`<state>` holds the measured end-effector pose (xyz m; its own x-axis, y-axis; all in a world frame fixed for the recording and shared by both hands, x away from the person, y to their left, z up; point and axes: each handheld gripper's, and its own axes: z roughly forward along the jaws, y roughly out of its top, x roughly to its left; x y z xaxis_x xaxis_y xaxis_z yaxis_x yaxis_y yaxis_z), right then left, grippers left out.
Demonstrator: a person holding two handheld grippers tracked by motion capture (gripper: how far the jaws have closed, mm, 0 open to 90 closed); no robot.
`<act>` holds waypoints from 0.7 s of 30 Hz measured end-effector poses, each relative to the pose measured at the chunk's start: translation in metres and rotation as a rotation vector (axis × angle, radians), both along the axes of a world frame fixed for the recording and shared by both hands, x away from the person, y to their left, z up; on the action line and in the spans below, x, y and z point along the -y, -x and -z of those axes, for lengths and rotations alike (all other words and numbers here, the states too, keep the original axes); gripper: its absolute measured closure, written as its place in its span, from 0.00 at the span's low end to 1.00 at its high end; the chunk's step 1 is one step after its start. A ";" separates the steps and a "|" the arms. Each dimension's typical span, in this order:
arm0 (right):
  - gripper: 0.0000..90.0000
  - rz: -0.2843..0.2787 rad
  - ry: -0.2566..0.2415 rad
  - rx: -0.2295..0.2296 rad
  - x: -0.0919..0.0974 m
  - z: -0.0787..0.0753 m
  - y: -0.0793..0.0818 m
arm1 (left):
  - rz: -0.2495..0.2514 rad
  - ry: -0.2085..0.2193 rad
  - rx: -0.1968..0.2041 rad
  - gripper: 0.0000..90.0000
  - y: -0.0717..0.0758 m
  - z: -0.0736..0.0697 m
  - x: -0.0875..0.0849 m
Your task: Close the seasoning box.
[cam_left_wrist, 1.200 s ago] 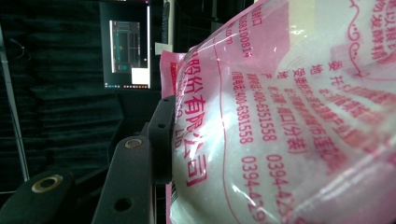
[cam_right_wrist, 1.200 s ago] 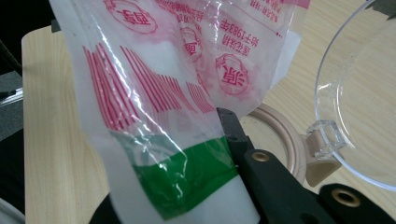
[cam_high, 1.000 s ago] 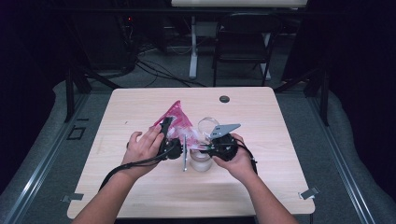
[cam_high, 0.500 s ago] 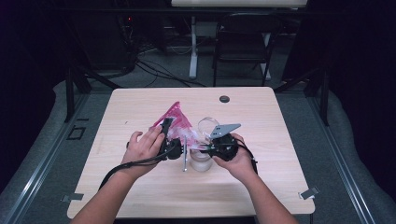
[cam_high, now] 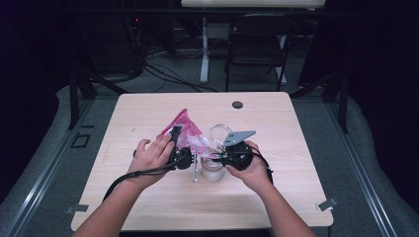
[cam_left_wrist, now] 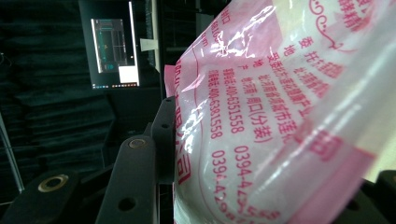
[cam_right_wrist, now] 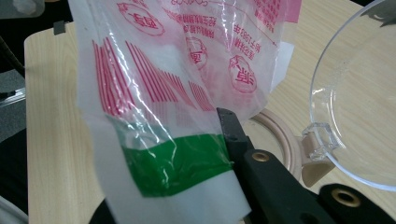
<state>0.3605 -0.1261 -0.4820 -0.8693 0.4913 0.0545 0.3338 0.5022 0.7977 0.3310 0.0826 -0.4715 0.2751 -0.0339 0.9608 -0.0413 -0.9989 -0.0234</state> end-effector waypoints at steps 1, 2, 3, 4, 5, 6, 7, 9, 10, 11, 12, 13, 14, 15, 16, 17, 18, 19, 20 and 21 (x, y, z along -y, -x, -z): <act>1.00 0.002 -0.003 0.001 0.000 0.000 0.000 | -0.003 0.009 -0.003 0.68 0.000 0.001 0.000; 1.00 0.003 -0.003 0.001 0.000 0.000 0.000 | -0.006 0.005 -0.010 0.68 0.000 0.002 0.000; 1.00 0.005 -0.004 0.002 0.000 0.000 0.000 | -0.004 0.005 -0.009 0.68 0.000 0.003 -0.001; 1.00 0.004 -0.003 0.002 0.000 0.000 0.001 | -0.006 0.003 -0.012 0.68 0.000 0.004 -0.001; 1.00 0.004 -0.002 0.003 0.000 0.000 0.001 | -0.004 0.004 -0.012 0.68 0.000 0.005 -0.002; 1.00 0.004 -0.003 0.003 0.000 0.000 0.001 | -0.006 0.002 -0.017 0.68 0.000 0.005 -0.002; 1.00 0.004 -0.003 0.003 0.000 0.000 0.001 | -0.010 -0.002 -0.027 0.68 0.000 0.005 -0.002; 1.00 0.004 -0.004 0.004 0.000 0.000 0.001 | -0.005 -0.005 -0.024 0.68 0.000 0.005 -0.003; 1.00 0.003 -0.001 0.005 0.000 0.000 0.001 | -0.008 0.003 -0.025 0.68 0.000 0.005 -0.003; 1.00 0.002 -0.001 0.004 0.000 0.000 0.001 | -0.006 0.003 -0.024 0.68 0.000 0.005 -0.003; 1.00 0.002 0.001 0.005 0.000 0.000 0.001 | -0.008 0.004 -0.023 0.68 0.000 0.006 -0.003; 1.00 0.000 0.002 0.004 0.000 0.000 0.001 | -0.010 0.006 -0.024 0.68 0.000 0.006 -0.003; 1.00 0.000 0.002 0.003 0.000 0.000 0.001 | -0.010 0.007 -0.025 0.68 0.000 0.007 -0.003; 1.00 0.001 0.002 0.003 -0.001 0.000 0.001 | -0.009 0.009 -0.026 0.68 0.000 0.007 -0.004; 1.00 0.001 0.003 0.003 -0.001 0.000 0.001 | -0.012 0.005 -0.029 0.68 0.000 0.008 -0.004; 1.00 0.000 0.003 0.003 -0.001 0.000 0.001 | -0.008 0.001 -0.024 0.68 0.000 0.008 -0.004; 1.00 0.000 0.004 0.003 -0.001 0.000 0.001 | -0.010 0.002 -0.026 0.68 0.000 0.008 -0.004; 1.00 0.000 0.004 0.003 -0.001 0.000 0.001 | -0.012 0.007 -0.028 0.68 0.000 0.009 -0.004; 1.00 -0.001 0.007 0.004 -0.001 0.000 0.002 | -0.013 0.008 -0.030 0.68 0.000 0.009 -0.004; 1.00 0.000 0.005 0.004 -0.001 0.000 0.002 | -0.013 0.015 -0.033 0.68 0.000 0.011 -0.005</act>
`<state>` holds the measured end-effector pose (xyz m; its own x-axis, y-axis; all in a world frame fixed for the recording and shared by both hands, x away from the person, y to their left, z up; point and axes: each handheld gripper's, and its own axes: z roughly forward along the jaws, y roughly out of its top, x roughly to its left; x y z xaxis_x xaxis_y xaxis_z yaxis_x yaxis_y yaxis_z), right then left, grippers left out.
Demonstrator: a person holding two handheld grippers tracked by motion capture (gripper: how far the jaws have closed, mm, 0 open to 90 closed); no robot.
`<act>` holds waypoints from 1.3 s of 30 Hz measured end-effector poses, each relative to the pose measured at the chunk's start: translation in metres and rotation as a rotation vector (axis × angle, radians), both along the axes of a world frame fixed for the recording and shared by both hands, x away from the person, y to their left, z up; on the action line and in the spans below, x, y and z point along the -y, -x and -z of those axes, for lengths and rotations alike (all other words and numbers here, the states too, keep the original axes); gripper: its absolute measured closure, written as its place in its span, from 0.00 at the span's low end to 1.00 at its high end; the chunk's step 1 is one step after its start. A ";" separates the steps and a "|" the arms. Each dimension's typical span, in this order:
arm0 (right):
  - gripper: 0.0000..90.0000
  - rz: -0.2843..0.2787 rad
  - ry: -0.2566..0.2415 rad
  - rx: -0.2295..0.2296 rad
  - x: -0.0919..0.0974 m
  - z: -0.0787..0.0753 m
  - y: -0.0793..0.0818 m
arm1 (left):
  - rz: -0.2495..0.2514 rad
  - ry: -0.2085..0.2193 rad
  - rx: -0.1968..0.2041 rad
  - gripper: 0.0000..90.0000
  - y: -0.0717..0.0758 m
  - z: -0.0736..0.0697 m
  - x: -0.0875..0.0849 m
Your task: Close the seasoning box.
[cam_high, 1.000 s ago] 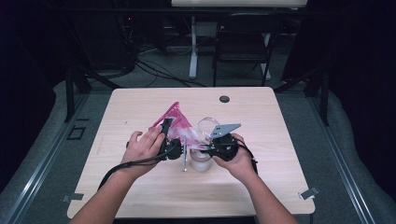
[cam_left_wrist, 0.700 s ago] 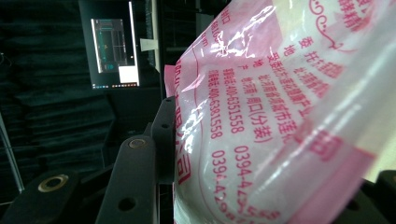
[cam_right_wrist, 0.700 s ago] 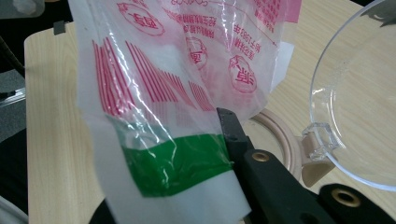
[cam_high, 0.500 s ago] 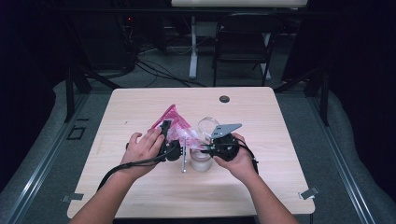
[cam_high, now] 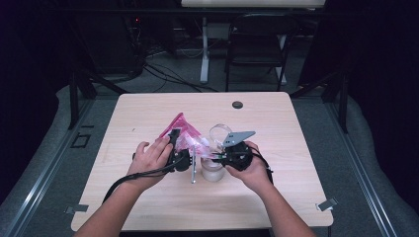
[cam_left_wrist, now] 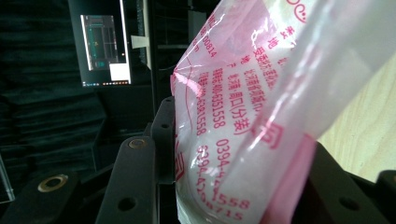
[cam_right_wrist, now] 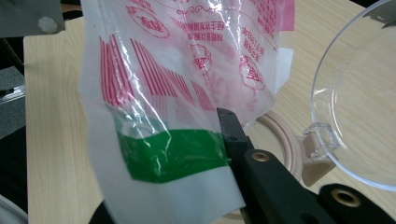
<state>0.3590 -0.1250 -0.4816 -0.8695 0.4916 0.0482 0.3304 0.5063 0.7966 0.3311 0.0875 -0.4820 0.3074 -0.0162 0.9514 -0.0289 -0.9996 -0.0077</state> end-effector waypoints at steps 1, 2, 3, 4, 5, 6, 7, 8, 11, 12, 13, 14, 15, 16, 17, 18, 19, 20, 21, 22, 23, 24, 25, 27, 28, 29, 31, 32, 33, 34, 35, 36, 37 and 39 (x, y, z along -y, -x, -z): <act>1.00 0.000 -0.001 0.000 0.000 0.000 0.000 | -0.002 0.001 -0.005 0.68 0.000 0.001 0.000; 1.00 -0.001 -0.001 -0.001 0.000 0.000 0.000 | -0.002 0.001 -0.007 0.68 -0.001 0.001 0.000; 1.00 -0.001 -0.001 -0.001 0.000 0.000 0.000 | -0.002 -0.003 -0.006 0.68 -0.001 0.001 0.000; 1.00 0.000 0.000 -0.001 0.000 0.000 0.000 | -0.001 -0.006 -0.004 0.68 -0.001 0.001 0.000; 1.00 0.002 0.000 0.000 0.000 0.000 0.000 | -0.002 -0.003 -0.005 0.68 -0.001 0.002 0.000; 1.00 0.002 0.000 0.000 0.000 0.000 0.000 | -0.002 -0.001 -0.005 0.68 -0.001 0.002 0.000; 1.00 0.000 0.000 0.000 0.000 0.000 0.000 | -0.001 -0.001 -0.005 0.68 -0.001 0.002 0.000; 1.00 0.000 0.002 0.000 0.000 0.000 0.000 | 0.000 -0.001 -0.004 0.68 -0.001 0.002 0.000; 1.00 0.001 0.001 0.001 0.001 0.000 0.000 | -0.002 0.007 -0.006 0.68 -0.001 0.003 0.000; 1.00 0.001 0.000 0.002 0.001 0.000 0.000 | -0.003 0.009 -0.008 0.68 -0.001 0.003 -0.001; 1.00 0.003 0.000 0.004 0.001 -0.001 0.000 | -0.003 0.010 -0.009 0.68 -0.001 0.003 -0.001; 1.00 0.003 -0.003 0.003 0.001 -0.001 0.000 | -0.004 0.009 -0.011 0.68 -0.001 0.003 -0.001; 1.00 0.002 -0.005 0.003 0.001 -0.001 0.000 | -0.005 0.006 -0.018 0.68 -0.001 0.003 0.000; 1.00 0.004 -0.007 0.004 0.001 -0.001 0.000 | -0.006 0.010 -0.019 0.68 -0.001 0.004 0.000; 1.00 0.005 -0.010 0.004 0.001 -0.001 0.000 | -0.006 0.011 -0.020 0.68 -0.001 0.004 0.000; 1.00 0.005 -0.009 0.005 0.001 -0.001 0.000 | -0.005 0.014 -0.022 0.68 -0.001 0.004 0.000; 1.00 0.006 -0.010 0.005 0.002 -0.001 0.000 | -0.006 0.023 -0.018 0.68 -0.001 0.004 -0.001; 1.00 0.006 -0.010 0.005 0.002 -0.001 0.000 | -0.005 0.031 -0.020 0.68 -0.001 0.004 -0.001; 1.00 0.006 -0.014 0.006 0.001 -0.002 0.000 | -0.007 0.032 -0.024 0.68 -0.001 0.005 -0.001; 1.00 0.006 -0.015 0.006 0.001 -0.002 0.000 | -0.009 0.039 -0.031 0.68 -0.001 0.006 -0.002; 1.00 0.003 -0.015 0.007 0.001 -0.002 0.000 | -0.008 0.043 -0.032 0.68 -0.001 0.007 -0.002; 1.00 0.004 -0.013 0.009 0.001 -0.003 0.001 | -0.011 0.049 -0.037 0.68 -0.001 0.008 -0.002; 1.00 0.002 -0.014 0.012 0.001 -0.003 0.001 | -0.012 0.051 -0.040 0.68 -0.001 0.008 -0.003; 1.00 -0.001 -0.010 0.016 0.000 -0.004 0.002 | -0.010 0.062 -0.040 0.68 -0.001 0.009 -0.004; 1.00 0.000 -0.010 0.018 0.000 -0.004 0.002 | -0.020 0.070 -0.049 0.68 -0.001 0.009 -0.004; 1.00 -0.001 -0.012 0.020 -0.001 -0.004 0.002 | -0.019 0.072 -0.048 0.68 0.000 0.009 -0.005; 1.00 -0.004 -0.007 0.022 -0.002 -0.005 0.003 | -0.025 0.087 -0.054 0.68 0.000 0.011 -0.006; 1.00 -0.003 -0.005 0.021 -0.002 -0.004 0.003 | -0.027 0.089 -0.056 0.68 0.000 0.011 -0.007; 1.00 -0.006 -0.002 0.022 -0.003 -0.004 0.003 | -0.028 0.093 -0.059 0.68 0.000 0.012 -0.007; 1.00 -0.006 0.000 0.021 -0.003 -0.004 0.003 | -0.039 0.104 -0.069 0.68 0.001 0.013 -0.008; 1.00 -0.005 0.000 0.020 -0.004 -0.003 0.003 | -0.043 0.109 -0.071 0.68 0.002 0.015 -0.008; 1.00 -0.004 0.001 0.019 -0.004 -0.003 0.003 | -0.041 0.121 -0.069 0.68 0.002 0.016 -0.009; 1.00 -0.007 0.001 0.019 -0.004 -0.003 0.003 | -0.045 0.129 -0.079 0.69 0.002 0.018 -0.009; 1.00 -0.007 -0.002 0.024 -0.004 -0.004 0.003 | -0.044 0.134 -0.084 0.69 0.002 0.021 -0.010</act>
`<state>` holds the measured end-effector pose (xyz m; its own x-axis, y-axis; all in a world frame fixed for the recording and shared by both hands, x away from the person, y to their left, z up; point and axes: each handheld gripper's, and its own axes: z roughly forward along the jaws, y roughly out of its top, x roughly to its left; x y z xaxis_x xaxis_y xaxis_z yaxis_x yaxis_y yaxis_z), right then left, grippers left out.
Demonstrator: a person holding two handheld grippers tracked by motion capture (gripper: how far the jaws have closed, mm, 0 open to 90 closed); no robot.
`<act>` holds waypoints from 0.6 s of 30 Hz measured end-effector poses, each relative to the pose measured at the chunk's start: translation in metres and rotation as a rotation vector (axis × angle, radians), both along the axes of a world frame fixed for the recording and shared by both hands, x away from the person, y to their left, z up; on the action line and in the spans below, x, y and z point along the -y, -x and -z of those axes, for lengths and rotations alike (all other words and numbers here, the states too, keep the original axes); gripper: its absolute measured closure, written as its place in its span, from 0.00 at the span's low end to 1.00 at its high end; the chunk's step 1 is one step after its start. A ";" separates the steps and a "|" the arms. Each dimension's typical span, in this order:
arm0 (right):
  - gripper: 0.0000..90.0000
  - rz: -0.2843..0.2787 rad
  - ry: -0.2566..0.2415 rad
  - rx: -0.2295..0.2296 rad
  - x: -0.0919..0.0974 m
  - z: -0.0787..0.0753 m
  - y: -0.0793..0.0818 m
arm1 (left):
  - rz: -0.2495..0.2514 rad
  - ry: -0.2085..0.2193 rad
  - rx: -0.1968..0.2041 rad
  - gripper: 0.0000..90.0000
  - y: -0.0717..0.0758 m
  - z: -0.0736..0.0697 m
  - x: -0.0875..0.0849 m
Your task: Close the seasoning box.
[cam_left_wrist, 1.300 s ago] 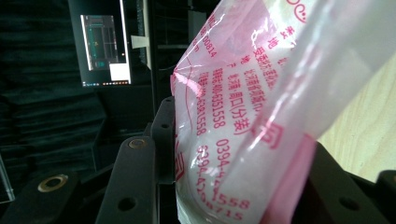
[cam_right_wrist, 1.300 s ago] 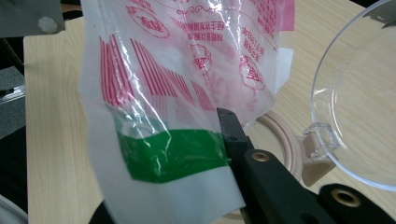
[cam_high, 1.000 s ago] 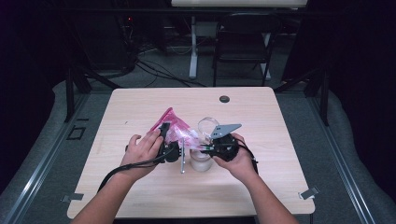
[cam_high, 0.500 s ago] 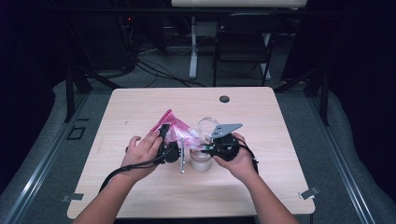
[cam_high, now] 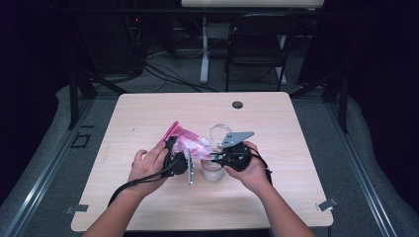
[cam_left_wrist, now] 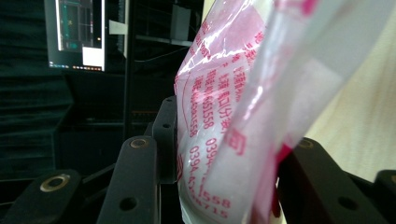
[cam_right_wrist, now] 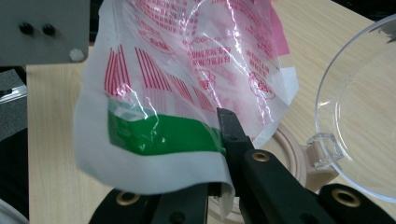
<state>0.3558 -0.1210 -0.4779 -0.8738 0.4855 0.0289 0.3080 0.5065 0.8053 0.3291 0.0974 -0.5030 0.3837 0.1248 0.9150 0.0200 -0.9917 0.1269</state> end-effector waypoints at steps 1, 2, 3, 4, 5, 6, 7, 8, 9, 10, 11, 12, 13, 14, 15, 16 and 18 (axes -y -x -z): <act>1.00 0.001 -0.002 0.000 0.000 0.000 0.000 | -0.016 0.000 -0.014 0.69 0.001 0.001 0.000; 1.00 0.002 -0.007 0.000 -0.001 0.000 0.000 | -0.017 0.004 -0.020 0.69 0.001 0.002 0.000; 1.00 0.003 -0.007 0.003 -0.001 -0.001 0.001 | -0.028 0.018 -0.032 0.70 0.001 0.003 -0.001; 1.00 0.002 -0.008 0.005 -0.001 -0.001 0.001 | -0.024 0.031 -0.031 0.70 0.001 0.005 -0.001; 1.00 0.000 -0.009 0.006 -0.002 -0.001 0.001 | -0.035 0.035 -0.048 0.70 0.001 0.006 -0.002; 1.00 -0.001 -0.007 0.006 -0.002 -0.001 0.001 | -0.040 0.017 -0.053 0.70 0.001 0.006 -0.002; 1.00 -0.002 -0.008 0.006 -0.003 -0.001 0.002 | -0.043 0.022 -0.059 0.71 0.001 0.007 -0.002; 1.00 -0.004 -0.008 0.006 -0.003 -0.001 0.002 | -0.042 0.028 -0.059 0.71 0.001 0.009 -0.002; 1.00 -0.007 0.001 0.009 -0.003 -0.001 0.002 | -0.045 0.037 -0.054 0.72 0.002 0.010 -0.002; 1.00 -0.007 -0.002 0.009 -0.004 -0.001 0.002 | -0.049 0.037 -0.064 0.72 0.002 0.010 -0.002; 1.00 -0.008 -0.002 0.008 -0.004 -0.001 0.002 | -0.052 0.048 -0.077 0.73 0.002 0.010 -0.003; 1.00 -0.008 -0.003 0.008 -0.004 -0.001 0.002 | -0.051 0.064 -0.081 0.73 0.002 0.011 -0.003; 1.00 -0.010 -0.004 0.007 -0.004 -0.001 0.002 | -0.056 0.075 -0.093 0.73 0.002 0.012 -0.004; 1.00 -0.008 -0.007 0.006 -0.005 0.000 0.002 | -0.057 0.081 -0.101 0.73 0.002 0.014 -0.004; 1.00 -0.010 -0.004 0.006 -0.005 0.000 0.002 | -0.056 0.080 -0.107 0.73 0.001 0.014 -0.004; 1.00 -0.010 -0.005 0.004 -0.005 0.000 0.002 | -0.056 0.094 -0.113 0.73 0.001 0.015 -0.005; 1.00 -0.010 -0.004 0.006 -0.006 0.000 0.002 | -0.063 0.108 -0.125 0.74 0.001 0.016 -0.005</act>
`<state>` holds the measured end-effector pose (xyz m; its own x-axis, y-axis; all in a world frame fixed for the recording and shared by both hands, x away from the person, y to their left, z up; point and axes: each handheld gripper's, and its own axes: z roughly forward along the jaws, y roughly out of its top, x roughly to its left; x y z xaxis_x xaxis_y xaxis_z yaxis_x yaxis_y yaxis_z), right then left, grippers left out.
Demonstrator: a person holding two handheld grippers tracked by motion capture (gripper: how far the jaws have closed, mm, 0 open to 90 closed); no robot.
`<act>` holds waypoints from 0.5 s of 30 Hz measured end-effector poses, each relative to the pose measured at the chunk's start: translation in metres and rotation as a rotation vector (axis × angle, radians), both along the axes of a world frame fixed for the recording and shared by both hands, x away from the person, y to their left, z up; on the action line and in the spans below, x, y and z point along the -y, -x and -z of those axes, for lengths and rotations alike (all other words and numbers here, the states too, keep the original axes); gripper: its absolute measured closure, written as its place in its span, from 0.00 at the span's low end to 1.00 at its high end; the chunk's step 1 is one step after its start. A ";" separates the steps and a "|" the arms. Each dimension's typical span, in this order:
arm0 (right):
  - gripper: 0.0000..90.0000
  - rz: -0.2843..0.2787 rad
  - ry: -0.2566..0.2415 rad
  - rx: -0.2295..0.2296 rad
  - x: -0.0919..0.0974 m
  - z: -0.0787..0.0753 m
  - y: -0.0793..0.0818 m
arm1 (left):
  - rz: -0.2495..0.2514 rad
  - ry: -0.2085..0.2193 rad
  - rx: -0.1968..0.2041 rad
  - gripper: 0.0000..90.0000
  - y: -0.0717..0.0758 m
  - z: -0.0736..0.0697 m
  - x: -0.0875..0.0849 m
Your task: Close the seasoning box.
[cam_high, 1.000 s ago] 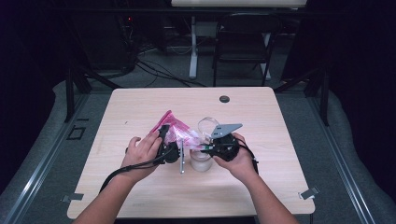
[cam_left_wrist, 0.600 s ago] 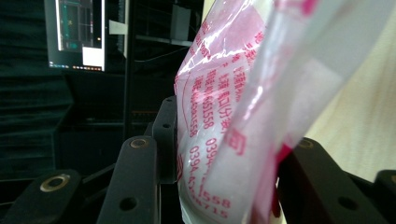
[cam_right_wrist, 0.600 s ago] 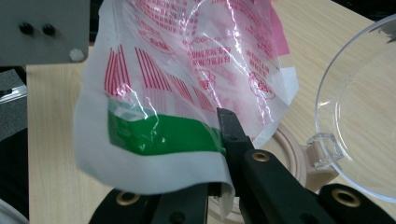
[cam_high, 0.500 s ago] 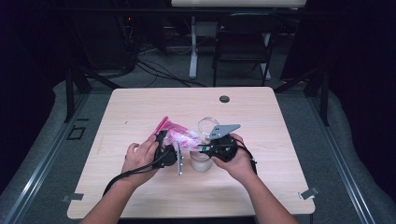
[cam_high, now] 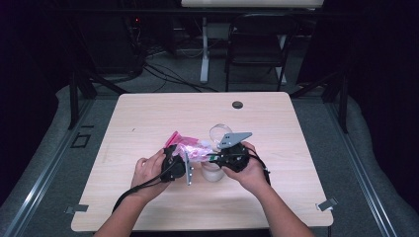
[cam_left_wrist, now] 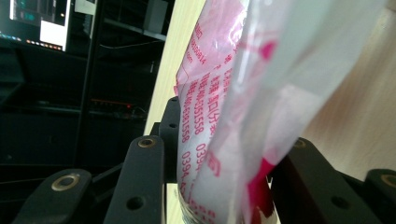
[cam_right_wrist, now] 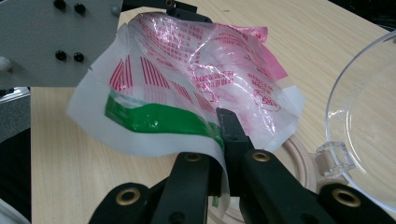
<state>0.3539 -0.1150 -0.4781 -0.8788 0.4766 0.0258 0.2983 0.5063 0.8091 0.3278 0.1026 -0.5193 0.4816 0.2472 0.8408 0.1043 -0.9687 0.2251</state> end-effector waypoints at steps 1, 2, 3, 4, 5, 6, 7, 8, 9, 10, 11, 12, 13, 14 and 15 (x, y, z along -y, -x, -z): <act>1.00 0.000 0.001 0.000 0.000 0.000 0.000 | -0.006 0.015 -0.011 0.74 0.000 0.001 0.000; 1.00 -0.001 -0.001 -0.001 0.000 0.000 0.000 | -0.007 0.022 -0.015 0.74 0.000 0.001 -0.001; 1.00 -0.001 -0.001 -0.001 0.000 0.000 0.000 | -0.007 0.033 -0.020 0.74 0.000 0.001 -0.001; 1.00 -0.002 -0.002 -0.001 0.000 -0.001 0.000 | -0.009 0.040 -0.024 0.75 0.000 0.002 -0.001; 1.00 -0.003 -0.003 -0.001 -0.001 -0.001 0.000 | -0.011 0.049 -0.028 0.75 0.000 0.002 -0.002; 1.00 0.001 -0.010 -0.001 -0.001 -0.001 0.001 | -0.013 0.047 -0.033 0.75 0.000 0.002 -0.002; 1.00 -0.004 -0.007 -0.002 -0.001 -0.001 0.001 | -0.016 0.052 -0.038 0.75 0.000 0.003 -0.002; 1.00 -0.006 -0.003 -0.001 -0.002 -0.001 0.001 | -0.017 0.057 -0.041 0.75 0.000 0.004 -0.002; 1.00 -0.006 -0.001 0.000 -0.002 -0.001 0.001 | -0.019 0.063 -0.048 0.75 0.000 0.005 -0.003; 1.00 -0.008 -0.001 0.000 -0.002 -0.001 0.001 | -0.017 0.074 -0.052 0.75 0.000 0.005 -0.003; 1.00 -0.009 0.001 0.001 -0.003 -0.001 0.001 | -0.020 0.079 -0.062 0.75 0.000 0.006 -0.003; 1.00 -0.010 0.002 0.001 -0.003 -0.001 0.001 | -0.020 0.095 -0.065 0.75 0.000 0.008 -0.004; 1.00 -0.012 0.002 0.000 -0.003 -0.001 0.001 | -0.020 0.102 -0.068 0.75 0.000 0.010 -0.004; 1.00 -0.011 0.006 0.001 -0.003 -0.001 0.001 | -0.024 0.109 -0.073 0.75 0.000 0.011 -0.004; 1.00 -0.010 0.005 0.002 -0.004 -0.001 0.001 | -0.028 0.117 -0.077 0.76 0.000 0.012 -0.004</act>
